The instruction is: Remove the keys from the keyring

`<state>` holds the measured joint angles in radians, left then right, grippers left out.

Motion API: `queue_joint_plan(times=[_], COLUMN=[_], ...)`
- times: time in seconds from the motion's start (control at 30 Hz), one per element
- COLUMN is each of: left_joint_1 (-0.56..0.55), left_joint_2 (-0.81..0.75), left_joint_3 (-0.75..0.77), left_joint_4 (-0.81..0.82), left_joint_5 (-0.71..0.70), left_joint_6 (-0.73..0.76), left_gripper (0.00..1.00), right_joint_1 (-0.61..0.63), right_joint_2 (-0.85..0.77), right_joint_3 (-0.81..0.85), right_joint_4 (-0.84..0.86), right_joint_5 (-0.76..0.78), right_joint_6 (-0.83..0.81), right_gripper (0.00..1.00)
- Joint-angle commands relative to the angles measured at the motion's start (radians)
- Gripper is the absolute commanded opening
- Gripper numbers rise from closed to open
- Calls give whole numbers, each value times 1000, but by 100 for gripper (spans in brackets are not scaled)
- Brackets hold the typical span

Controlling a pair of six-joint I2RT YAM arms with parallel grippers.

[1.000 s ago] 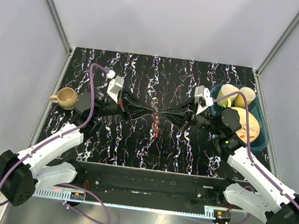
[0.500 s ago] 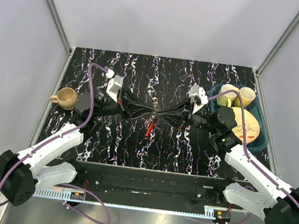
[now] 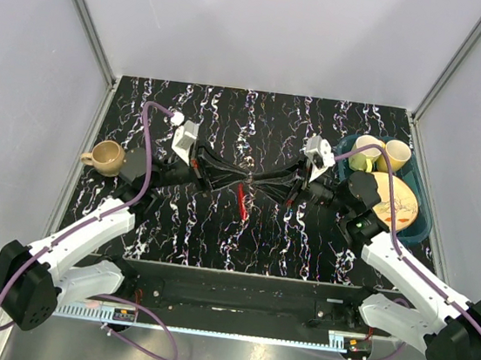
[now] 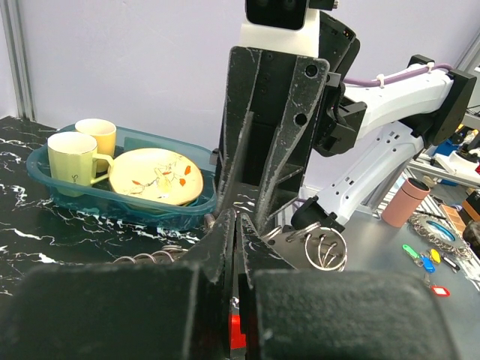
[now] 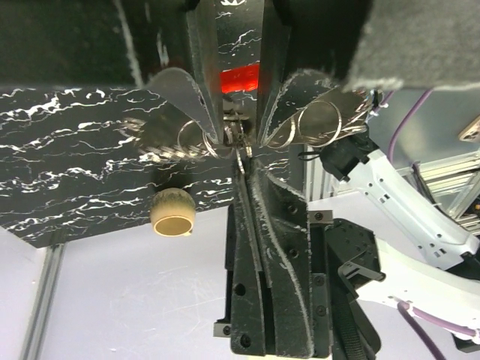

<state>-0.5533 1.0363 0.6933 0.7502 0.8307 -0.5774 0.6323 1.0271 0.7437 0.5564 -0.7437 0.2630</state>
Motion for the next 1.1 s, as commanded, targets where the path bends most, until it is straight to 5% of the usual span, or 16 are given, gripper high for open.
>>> queue_joint_plan(times=[0.0,0.63,0.77,0.83,1.07], left_joint_1=[-5,-5,-5,-5,-5], left_joint_2=[-5,11,13,10,-8], left_joint_3=[6,15,12,6,12], left_joint_4=[66,123,129,117,-86], left_joint_5=[5,7,-1,-8,-45], left_joint_6=[8,-19,-21,-12,105], left_gripper=[0,0,0,0,1], right_joint_1=[6,4,4,4,4], right_joint_2=[-25,33,27,16,-52], right_joint_3=[-3,-7,-4,-7,112], right_joint_4=[42,137,132,116,-355], right_joint_5=[72,-42,-42,-39,3], right_joint_6=[-34,12,-7,-31,-310], right_gripper=[30,24,0,0,0])
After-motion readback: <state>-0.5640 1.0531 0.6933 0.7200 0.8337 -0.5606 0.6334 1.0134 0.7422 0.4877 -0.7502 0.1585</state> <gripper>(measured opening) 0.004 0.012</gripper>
